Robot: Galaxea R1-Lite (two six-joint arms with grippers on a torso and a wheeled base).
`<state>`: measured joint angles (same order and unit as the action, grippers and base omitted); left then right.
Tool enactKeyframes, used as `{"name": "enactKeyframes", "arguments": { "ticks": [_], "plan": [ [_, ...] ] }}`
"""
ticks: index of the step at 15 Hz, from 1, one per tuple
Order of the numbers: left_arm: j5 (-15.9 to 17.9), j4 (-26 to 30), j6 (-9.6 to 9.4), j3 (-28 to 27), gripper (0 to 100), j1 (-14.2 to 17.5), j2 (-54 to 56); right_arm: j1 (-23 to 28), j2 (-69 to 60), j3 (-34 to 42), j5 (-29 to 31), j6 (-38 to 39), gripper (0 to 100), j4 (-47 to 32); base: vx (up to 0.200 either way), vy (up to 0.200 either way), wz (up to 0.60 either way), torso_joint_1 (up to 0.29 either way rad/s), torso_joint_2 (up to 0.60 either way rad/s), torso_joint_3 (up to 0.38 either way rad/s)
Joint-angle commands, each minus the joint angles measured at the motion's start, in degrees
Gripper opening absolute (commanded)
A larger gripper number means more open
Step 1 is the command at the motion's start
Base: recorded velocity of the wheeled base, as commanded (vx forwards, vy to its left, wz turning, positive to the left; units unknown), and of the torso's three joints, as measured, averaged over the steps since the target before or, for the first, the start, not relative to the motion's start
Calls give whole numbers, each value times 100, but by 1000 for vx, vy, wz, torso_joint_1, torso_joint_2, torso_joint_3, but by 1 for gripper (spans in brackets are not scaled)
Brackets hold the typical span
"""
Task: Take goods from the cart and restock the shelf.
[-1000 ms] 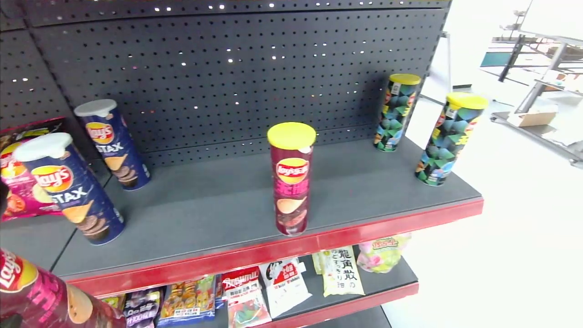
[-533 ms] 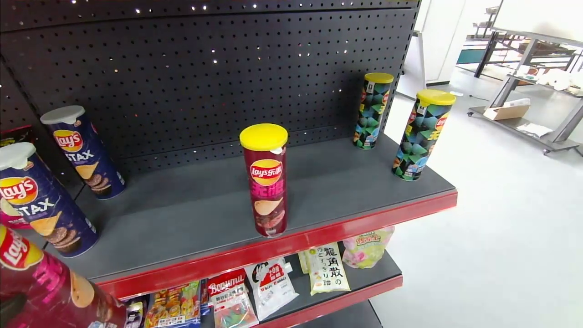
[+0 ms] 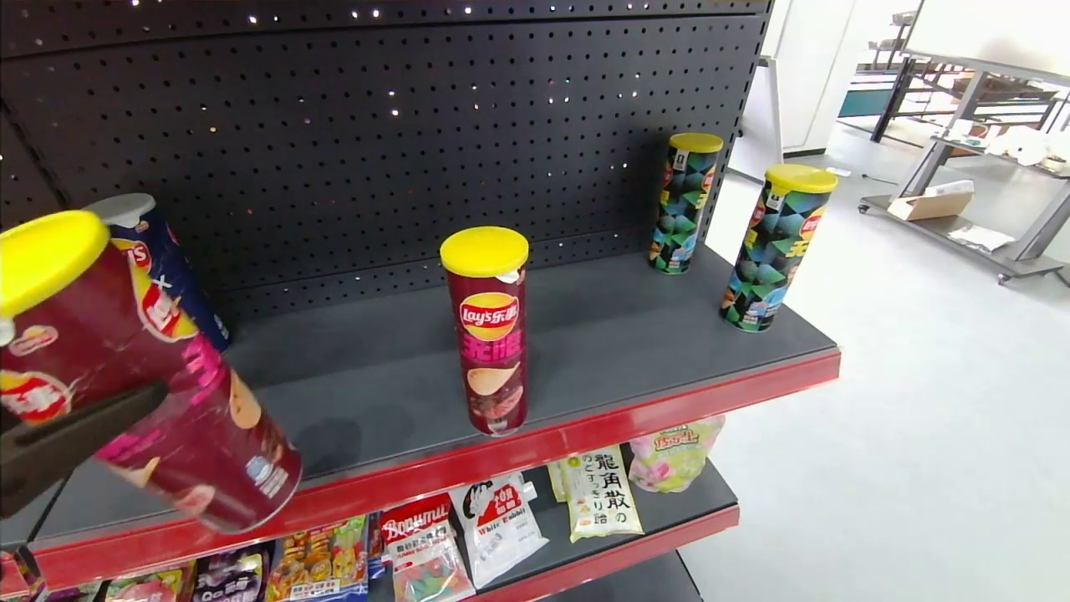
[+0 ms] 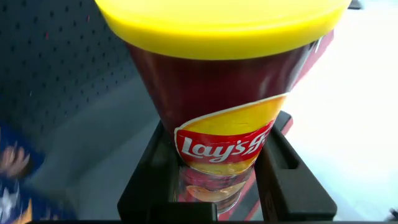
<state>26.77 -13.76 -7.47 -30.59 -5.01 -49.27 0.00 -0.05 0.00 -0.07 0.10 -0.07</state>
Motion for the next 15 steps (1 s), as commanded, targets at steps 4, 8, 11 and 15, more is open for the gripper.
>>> {"name": "enactKeyframes", "arguments": {
  "ticks": [4,8,11,15],
  "plan": [
    [-14,-1480,-9,-264,0,-483,-2367,0,5,0,-1,-10,100,-1,0,0,0,0,0,0],
    [-23,-1673,-44,-1397,0,-729,-3695,0,5,0,-1,-1,100,7,0,0,0,0,0,0],
    [-23,-1682,-44,-2373,0,-729,-4679,0,5,0,-1,-1,100,-1,0,0,0,0,0,0],
    [-23,-1709,-35,-3173,0,-852,-5409,0,5,0,-1,-1,100,-1,0,0,0,0,0,0]
  ]
}}
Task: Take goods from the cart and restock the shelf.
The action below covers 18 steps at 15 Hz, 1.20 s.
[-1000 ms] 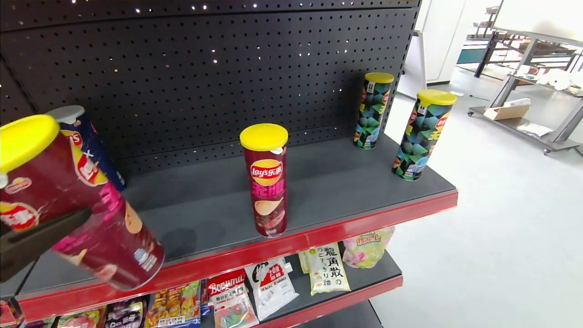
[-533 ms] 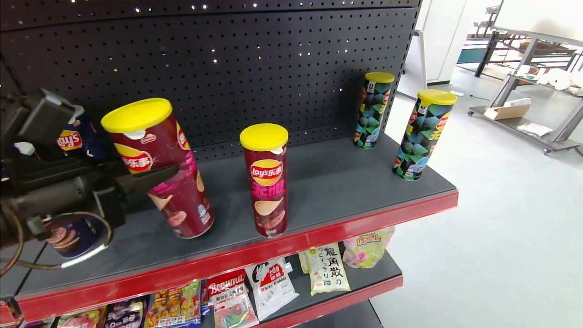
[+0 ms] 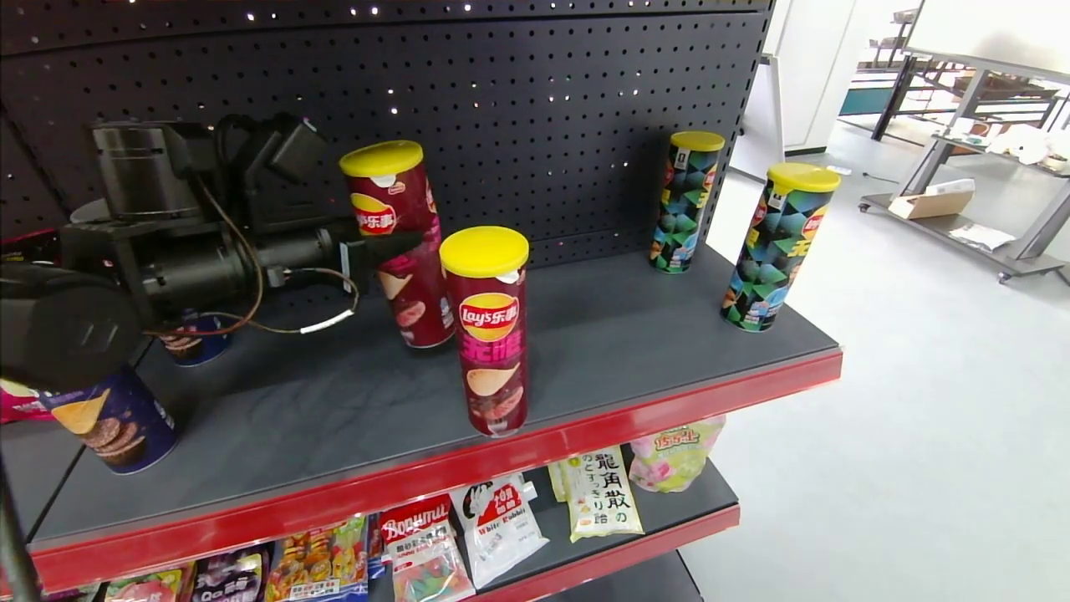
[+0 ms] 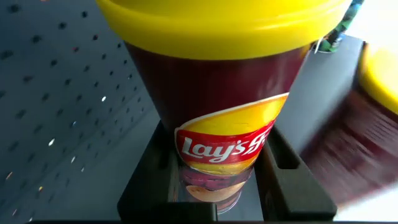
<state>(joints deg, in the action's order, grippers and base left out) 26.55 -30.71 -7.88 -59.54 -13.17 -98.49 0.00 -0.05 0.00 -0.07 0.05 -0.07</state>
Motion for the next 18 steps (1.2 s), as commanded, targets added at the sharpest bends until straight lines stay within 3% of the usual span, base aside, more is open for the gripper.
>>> {"name": "enactKeyframes", "arguments": {
  "ticks": [1,8,18],
  "plan": [
    [-1,-67,5,-348,0,-55,-575,0,5,0,-1,4,100,-1,0,0,0,0,0,0],
    [-1,-541,5,-568,0,-336,-1102,0,5,0,-1,4,100,7,0,0,0,0,0,0],
    [-1,-832,23,-770,0,-406,-1480,0,5,0,-1,-5,100,7,0,0,0,0,0,0]
  ]
}}
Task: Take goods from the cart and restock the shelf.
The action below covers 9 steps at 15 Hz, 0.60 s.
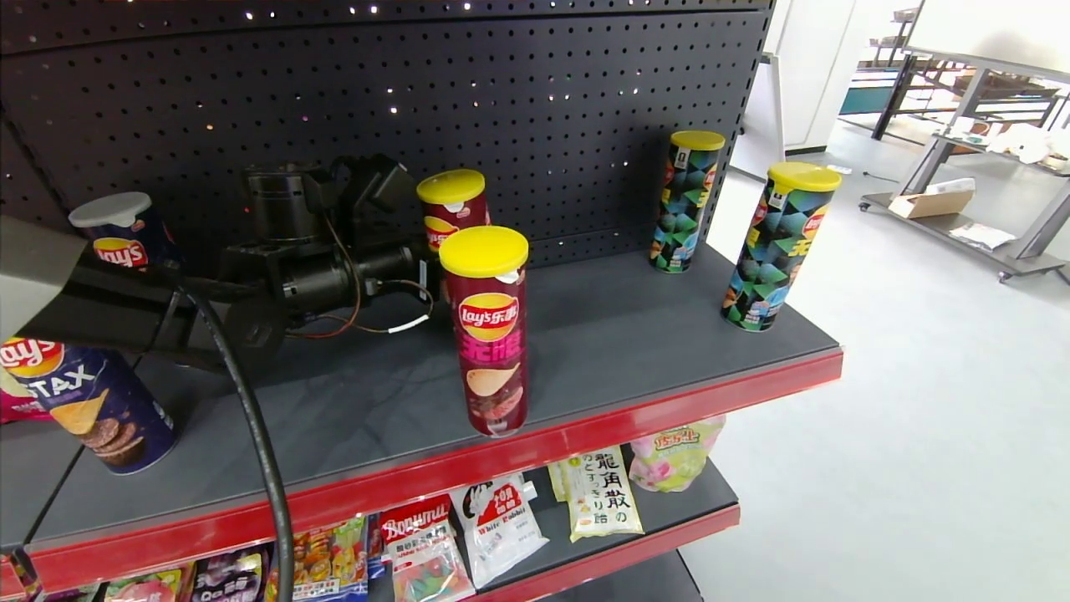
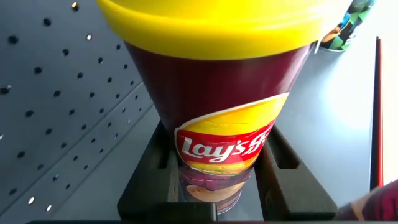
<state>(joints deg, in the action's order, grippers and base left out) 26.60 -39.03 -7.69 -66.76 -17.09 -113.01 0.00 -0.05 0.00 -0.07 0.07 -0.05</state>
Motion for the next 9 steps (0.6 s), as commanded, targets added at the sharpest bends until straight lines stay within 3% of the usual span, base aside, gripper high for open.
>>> {"name": "enactKeyframes", "arguments": {
  "ticks": [1,9],
  "plan": [
    [12,10,-13,-92,0,-14,-46,0,5,0,-1,1,100,-4,0,0,0,0,0,0],
    [21,45,-22,-92,0,-14,-90,0,5,0,-1,-7,100,-4,0,0,0,0,0,0]
  ]
}}
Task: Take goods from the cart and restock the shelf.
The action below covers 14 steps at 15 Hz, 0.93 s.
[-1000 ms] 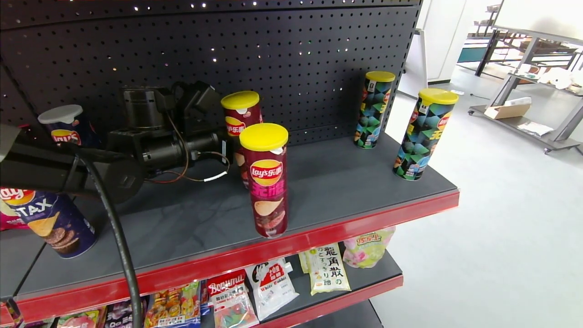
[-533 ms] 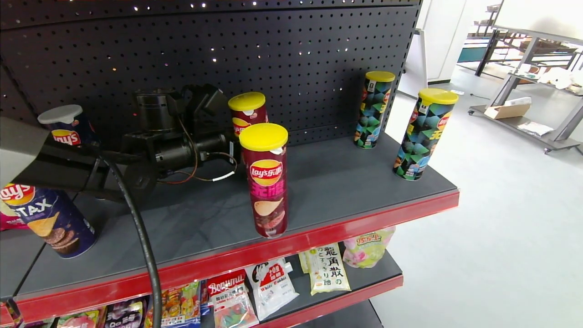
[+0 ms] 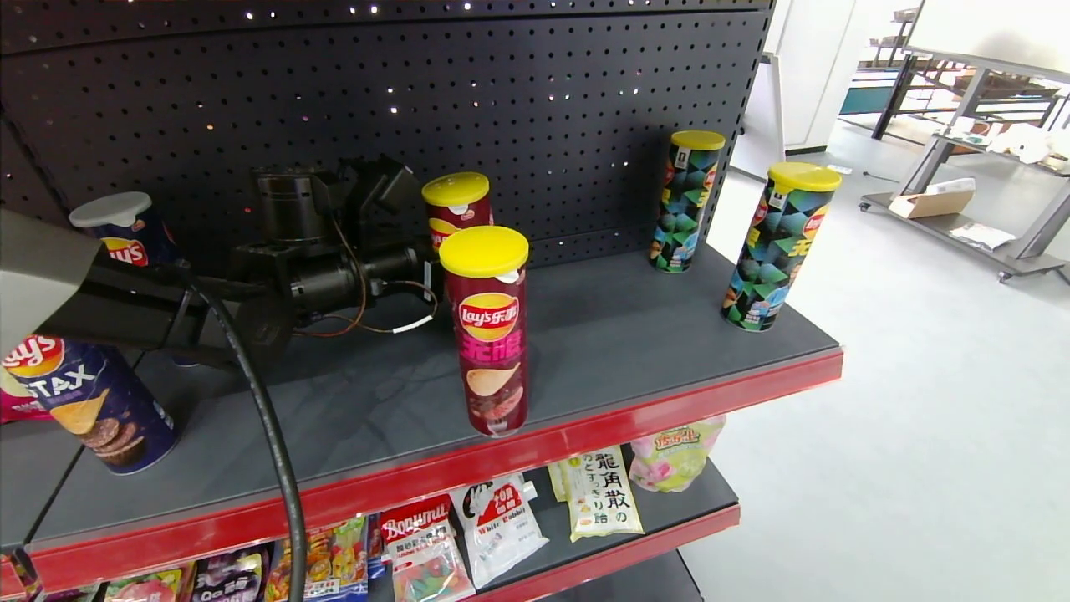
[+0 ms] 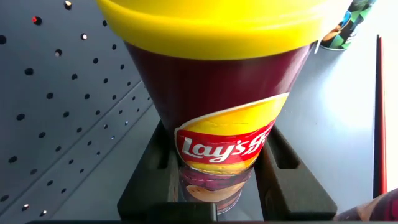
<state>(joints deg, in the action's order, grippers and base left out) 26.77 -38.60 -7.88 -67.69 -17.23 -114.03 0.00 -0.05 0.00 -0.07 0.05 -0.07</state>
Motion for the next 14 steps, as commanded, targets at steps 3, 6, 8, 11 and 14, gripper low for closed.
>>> {"name": "enactKeyframes", "arguments": {
  "ticks": [3,6,8,11,14],
  "plan": [
    [4,-8,-4,19,0,0,4,0,5,0,-1,4,100,-1,0,0,0,0,0,0],
    [4,1,-12,46,0,0,-14,0,5,0,-1,4,100,-1,0,0,0,0,0,0],
    [4,19,-56,46,100,0,-14,0,5,0,-1,-5,100,-1,0,0,0,0,0,0],
    [4,177,-74,46,100,0,21,0,5,0,-1,4,100,-1,0,0,0,0,0,0],
    [4,221,-74,63,100,9,65,0,5,0,-1,-5,100,-1,0,0,0,0,0,0]
  ]
}}
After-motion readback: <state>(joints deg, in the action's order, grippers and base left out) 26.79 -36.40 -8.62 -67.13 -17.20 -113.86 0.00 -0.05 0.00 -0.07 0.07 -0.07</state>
